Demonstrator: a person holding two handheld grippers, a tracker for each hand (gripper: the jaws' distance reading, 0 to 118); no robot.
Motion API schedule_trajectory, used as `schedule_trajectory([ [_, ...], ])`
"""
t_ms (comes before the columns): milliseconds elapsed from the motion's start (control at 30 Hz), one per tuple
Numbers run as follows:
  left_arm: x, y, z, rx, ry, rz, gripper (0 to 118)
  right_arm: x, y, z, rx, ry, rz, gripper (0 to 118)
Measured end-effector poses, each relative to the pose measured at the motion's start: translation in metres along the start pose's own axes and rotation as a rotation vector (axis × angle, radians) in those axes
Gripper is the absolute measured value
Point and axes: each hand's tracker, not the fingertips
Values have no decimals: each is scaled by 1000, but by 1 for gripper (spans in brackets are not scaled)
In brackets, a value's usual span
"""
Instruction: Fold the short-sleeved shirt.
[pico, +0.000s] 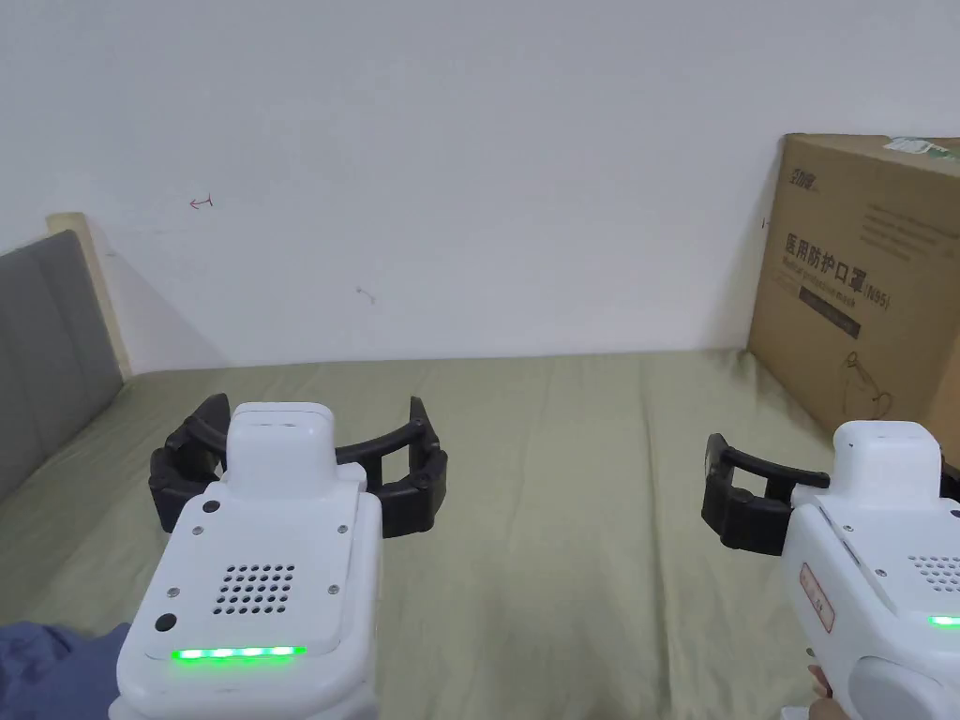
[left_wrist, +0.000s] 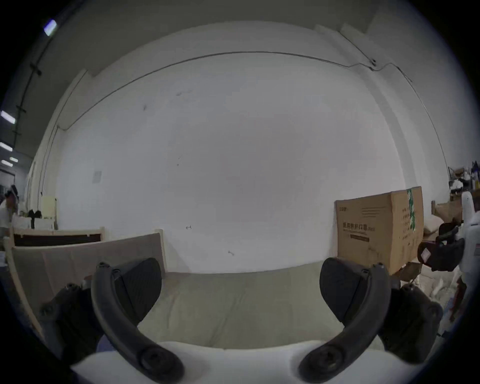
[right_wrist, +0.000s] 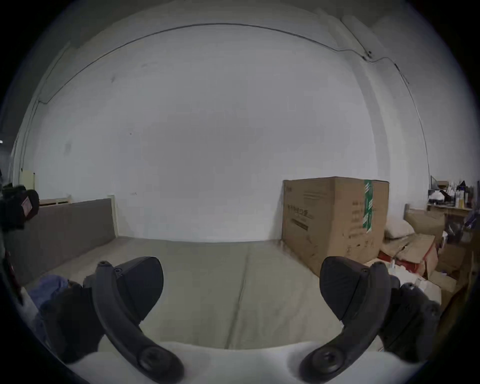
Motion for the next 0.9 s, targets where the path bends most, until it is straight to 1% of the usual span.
schedule_trajectory([
  [67, 1, 0, -2, -11, -4, -11, 118, -4, -1, 2, 11, -19, 41, 118],
  [200, 0, 0, -5, -47, -19, 6, 118, -6, 5, 7, 37, 3, 63, 118],
  [333, 0, -3, -12, -121, -42, 34, 118, -7, 11, 11, 56, 21, 45, 118],
  [467, 1, -6, -9, -123, -9, 40, 118, -1, 17, 12, 60, 44, -35, 118],
  [600, 0, -4, -8, -118, -12, 47, 118, 3, 18, 12, 57, 51, -81, 118],
  [700, 1, -3, -7, -119, -28, 39, 118, 3, 19, 12, 65, 29, -65, 118],
  [800, 4, -2, -8, -118, -31, 19, 118, 2, 20, 11, 62, 43, -52, 118],
  [900, 3, -2, -8, -113, -44, 43, 118, 1, 20, 12, 66, 50, -39, 118],
])
